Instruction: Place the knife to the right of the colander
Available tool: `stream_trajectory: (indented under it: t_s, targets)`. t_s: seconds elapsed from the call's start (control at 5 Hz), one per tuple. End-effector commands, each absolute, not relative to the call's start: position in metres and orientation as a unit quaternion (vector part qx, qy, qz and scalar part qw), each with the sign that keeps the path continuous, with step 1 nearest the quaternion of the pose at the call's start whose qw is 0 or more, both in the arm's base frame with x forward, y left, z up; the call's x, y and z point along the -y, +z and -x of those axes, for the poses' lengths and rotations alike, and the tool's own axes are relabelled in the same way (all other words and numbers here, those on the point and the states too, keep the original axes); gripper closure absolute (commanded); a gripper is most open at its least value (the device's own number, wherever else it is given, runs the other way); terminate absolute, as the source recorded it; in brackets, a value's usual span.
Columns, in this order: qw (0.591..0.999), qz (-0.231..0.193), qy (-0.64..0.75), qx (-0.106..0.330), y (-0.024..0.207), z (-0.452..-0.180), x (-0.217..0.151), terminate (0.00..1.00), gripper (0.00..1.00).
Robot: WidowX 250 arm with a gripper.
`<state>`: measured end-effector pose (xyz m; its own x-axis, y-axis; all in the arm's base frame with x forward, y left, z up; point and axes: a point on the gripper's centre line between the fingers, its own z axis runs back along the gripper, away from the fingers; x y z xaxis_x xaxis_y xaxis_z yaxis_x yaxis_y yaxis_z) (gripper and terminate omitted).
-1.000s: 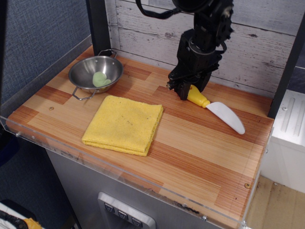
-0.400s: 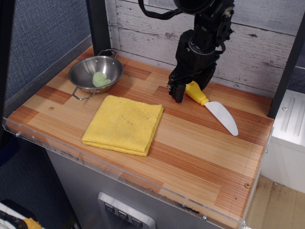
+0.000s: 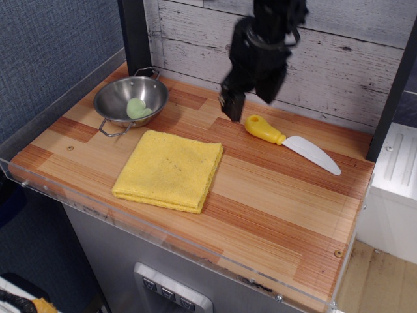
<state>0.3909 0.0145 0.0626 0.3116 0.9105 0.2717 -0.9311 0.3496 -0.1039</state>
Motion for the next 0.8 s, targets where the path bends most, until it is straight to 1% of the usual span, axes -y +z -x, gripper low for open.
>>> stream_trajectory:
  t_s: [0.0, 0.4, 0.6]
  targets:
    - [0.770, -0.009, 0.601, 0.214, 0.1537, -0.3518, -0.0381, 0.00, 0.00]
    - [0.770, -0.009, 0.601, 0.214, 0.1537, -0.3518, -0.0381, 0.00, 0.00]
    - [0.770, -0.009, 0.601, 0.214, 0.1537, -0.3518, -0.0381, 1.00, 0.00]
